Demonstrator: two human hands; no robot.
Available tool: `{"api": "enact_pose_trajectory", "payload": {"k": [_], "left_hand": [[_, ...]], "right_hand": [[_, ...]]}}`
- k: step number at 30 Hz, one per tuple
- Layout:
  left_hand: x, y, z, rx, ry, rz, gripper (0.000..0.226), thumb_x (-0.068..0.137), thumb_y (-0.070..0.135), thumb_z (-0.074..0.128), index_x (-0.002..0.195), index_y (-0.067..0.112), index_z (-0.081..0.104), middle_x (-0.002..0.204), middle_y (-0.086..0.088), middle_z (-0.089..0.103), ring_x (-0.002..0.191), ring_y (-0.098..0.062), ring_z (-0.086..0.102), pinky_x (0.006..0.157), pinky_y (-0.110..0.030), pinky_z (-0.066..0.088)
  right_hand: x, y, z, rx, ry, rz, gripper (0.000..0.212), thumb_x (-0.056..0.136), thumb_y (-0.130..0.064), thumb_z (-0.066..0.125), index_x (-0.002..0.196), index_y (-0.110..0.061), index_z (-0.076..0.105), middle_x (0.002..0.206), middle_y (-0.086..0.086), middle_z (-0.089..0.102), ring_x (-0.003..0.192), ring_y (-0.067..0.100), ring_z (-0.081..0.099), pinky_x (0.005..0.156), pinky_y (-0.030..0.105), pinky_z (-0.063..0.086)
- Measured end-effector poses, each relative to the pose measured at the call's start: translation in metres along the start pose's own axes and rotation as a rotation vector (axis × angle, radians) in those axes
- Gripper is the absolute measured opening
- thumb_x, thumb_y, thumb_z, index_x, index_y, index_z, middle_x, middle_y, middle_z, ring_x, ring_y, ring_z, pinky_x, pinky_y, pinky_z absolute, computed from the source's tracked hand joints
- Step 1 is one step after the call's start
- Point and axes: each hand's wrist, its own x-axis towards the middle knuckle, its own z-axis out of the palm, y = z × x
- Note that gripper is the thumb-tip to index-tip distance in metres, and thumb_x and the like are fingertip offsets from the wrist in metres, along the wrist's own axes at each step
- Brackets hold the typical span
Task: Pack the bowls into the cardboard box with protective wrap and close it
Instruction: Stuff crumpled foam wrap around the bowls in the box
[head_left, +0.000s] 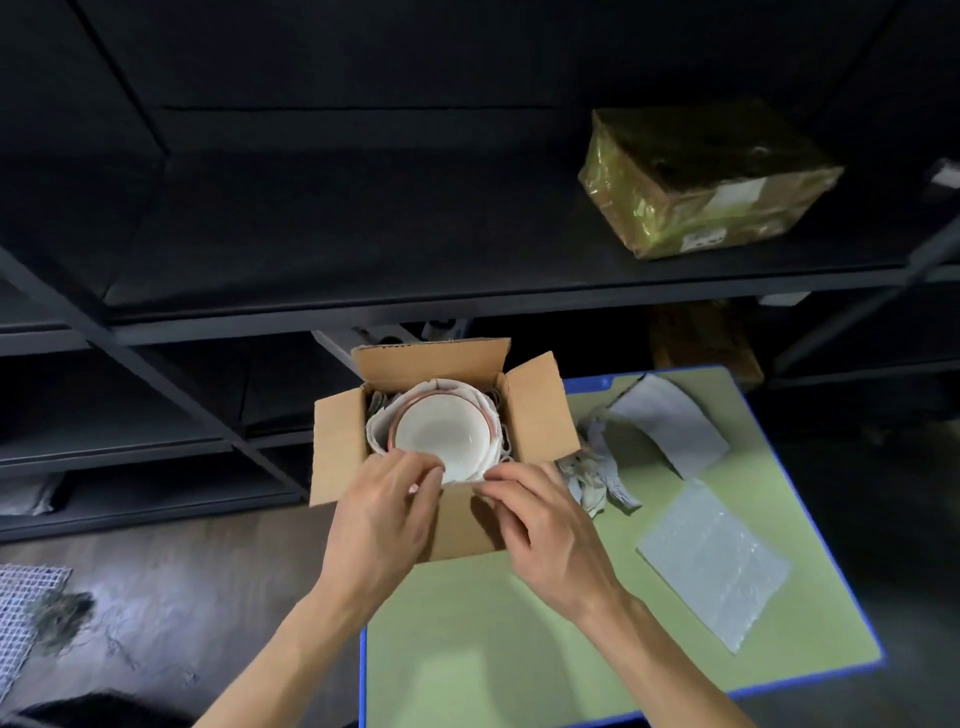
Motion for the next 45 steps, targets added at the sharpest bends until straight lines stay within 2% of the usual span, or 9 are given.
{"api": "enact_pose_trajectory", "payload": {"k": [6,11,18,25,29,34,38,42,45], "left_hand": [[0.001,0.056,0.038,-0.061,-0.097,0.134,0.019,0.101,0.033,0.051,0.088,0.023,0.062,0.074,0.013,0.058,0.071,-0.012,0.051,0.063,-0.031,0.043],[-0.015,0.089,0.091,-0.089,-0.26,0.201,0.013,0.101,0.032,0.052,0.093,0.026,0.06,0.08,0.012,0.055,0.072,-0.008,0.052,0.06,-0.03,0.044],[-0.005,0.106,0.166,0.066,-0.45,0.215,0.029,0.101,0.035,0.042,0.121,0.024,0.06,0.114,0.004,0.057,0.106,-0.018,0.053,0.089,-0.032,0.047],[0.046,0.116,0.212,0.29,-0.537,0.182,0.046,0.095,0.04,0.032,0.128,0.016,0.056,0.121,-0.007,0.054,0.114,-0.028,0.05,0.093,-0.04,0.047],[0.08,0.13,0.236,0.447,-0.651,0.181,0.047,0.1,0.038,0.04,0.142,0.018,0.038,0.138,-0.01,0.04,0.129,-0.03,0.038,0.104,-0.044,0.041],[0.117,0.145,0.263,0.574,-0.691,0.161,0.075,0.095,0.032,0.056,0.157,0.021,0.016,0.162,-0.011,0.015,0.149,-0.031,0.018,0.113,-0.044,0.033],[0.143,0.145,0.286,0.564,-0.736,0.145,0.076,0.096,0.018,0.047,0.159,0.025,0.004,0.166,-0.007,-0.004,0.154,-0.028,0.001,0.117,-0.045,0.028],[0.159,0.139,0.306,0.583,-0.73,0.116,0.074,0.095,0.02,0.043,0.158,0.029,0.005,0.164,-0.01,0.006,0.146,-0.034,0.024,0.109,-0.044,0.038],[0.165,0.139,0.313,0.603,-0.727,0.164,0.067,0.097,0.023,0.043,0.157,0.024,0.013,0.158,-0.01,0.022,0.136,-0.034,0.036,0.104,-0.042,0.041]], "right_hand": [[-0.02,0.044,-0.041,0.004,0.044,0.06,0.025,0.091,-0.006,0.051,0.102,-0.019,0.069,0.103,-0.011,0.063,0.1,0.014,0.06,0.08,0.031,0.052],[-0.037,0.095,-0.07,-0.015,0.011,0.223,0.024,0.095,-0.01,0.055,0.108,-0.028,0.066,0.107,-0.018,0.061,0.097,0.009,0.062,0.076,0.025,0.05],[-0.052,0.172,-0.093,-0.163,-0.144,0.418,0.032,0.096,-0.014,0.056,0.126,-0.021,0.062,0.125,-0.007,0.057,0.12,0.017,0.053,0.093,0.033,0.047],[-0.057,0.226,-0.108,-0.202,-0.24,0.516,0.038,0.099,-0.021,0.051,0.137,-0.021,0.054,0.132,-0.005,0.052,0.126,0.016,0.045,0.095,0.032,0.047],[-0.052,0.254,-0.118,-0.251,-0.268,0.564,0.042,0.1,-0.027,0.053,0.14,-0.016,0.049,0.139,0.001,0.048,0.128,0.022,0.042,0.099,0.036,0.046],[-0.033,0.284,-0.128,-0.308,-0.304,0.641,0.065,0.097,-0.038,0.057,0.15,-0.01,0.033,0.146,0.008,0.04,0.13,0.029,0.036,0.103,0.039,0.041],[-0.016,0.301,-0.126,-0.264,-0.306,0.695,0.074,0.088,-0.045,0.065,0.146,-0.011,0.034,0.143,0.01,0.041,0.126,0.031,0.037,0.102,0.043,0.041],[-0.002,0.31,-0.114,-0.26,-0.323,0.765,0.101,0.065,-0.066,0.067,0.143,-0.011,0.034,0.138,0.009,0.043,0.119,0.032,0.039,0.097,0.044,0.042],[0.0,0.305,-0.101,-0.322,-0.413,0.771,0.122,0.064,-0.078,0.066,0.153,-0.008,0.02,0.145,0.01,0.034,0.125,0.033,0.036,0.1,0.043,0.041]]}}
